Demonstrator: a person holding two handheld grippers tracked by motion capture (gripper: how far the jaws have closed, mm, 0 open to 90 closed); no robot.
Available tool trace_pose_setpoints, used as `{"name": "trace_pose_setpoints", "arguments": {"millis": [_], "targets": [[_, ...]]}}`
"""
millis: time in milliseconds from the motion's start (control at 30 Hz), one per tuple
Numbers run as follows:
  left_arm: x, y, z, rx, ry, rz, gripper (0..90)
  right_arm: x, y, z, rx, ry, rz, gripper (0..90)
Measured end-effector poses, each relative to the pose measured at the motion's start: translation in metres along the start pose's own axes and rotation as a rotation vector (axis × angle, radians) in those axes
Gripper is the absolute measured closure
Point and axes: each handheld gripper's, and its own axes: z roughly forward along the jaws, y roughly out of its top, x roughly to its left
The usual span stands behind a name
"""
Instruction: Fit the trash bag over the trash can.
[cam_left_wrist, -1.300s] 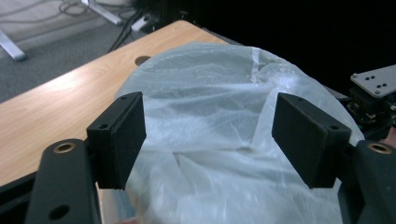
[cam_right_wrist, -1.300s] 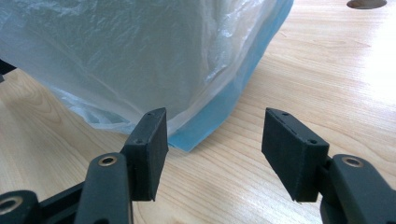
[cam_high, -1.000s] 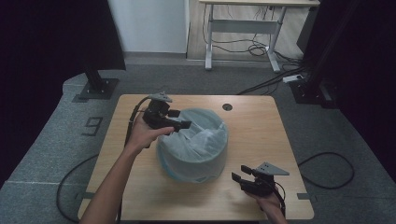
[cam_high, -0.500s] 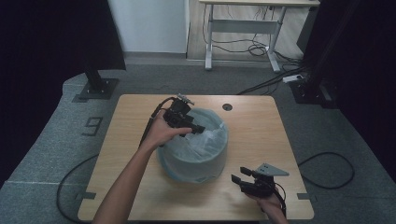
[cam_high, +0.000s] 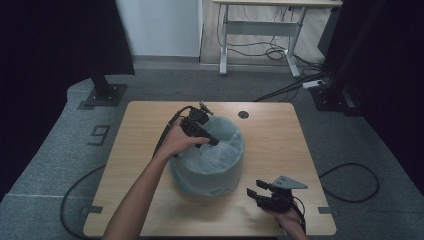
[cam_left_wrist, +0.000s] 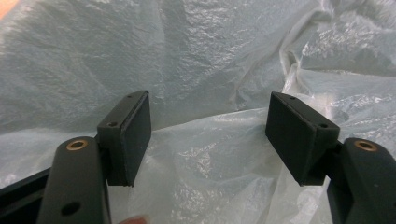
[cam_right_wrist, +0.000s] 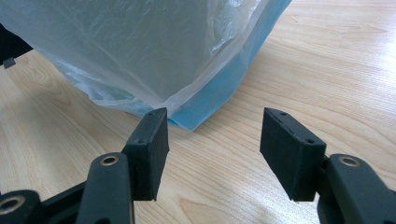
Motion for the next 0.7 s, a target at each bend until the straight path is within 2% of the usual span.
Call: {"name": "trace_pose_setpoints", "arguments": {"millis": [133, 367, 500, 600, 700], "targets": [[0.000, 0.000, 0.000, -0.005, 0.003, 0.002, 30.9, 0.001, 0.000, 0.000, 0.002, -0.002, -0.007, 40.9], [-0.006, 0.002, -0.020, -0.144, -0.036, 0.026, 30.9, -0.001, 0.000, -0.002, -0.003, -0.006, 0.000, 40.9], [-0.009, 0.005, -0.025, -0.204, -0.046, 0.047, 30.6, 0.000, 0.001, -0.003, -0.006, -0.005, 0.000, 40.9], [-0.012, 0.008, -0.024, -0.233, -0.046, 0.058, 30.2, 0.000, 0.001, -0.003, -0.008, -0.005, -0.001, 40.9], [-0.015, 0.012, -0.019, -0.239, -0.063, 0.072, 29.9, 0.000, 0.001, -0.003, -0.007, -0.004, 0.000, 41.0]]}}
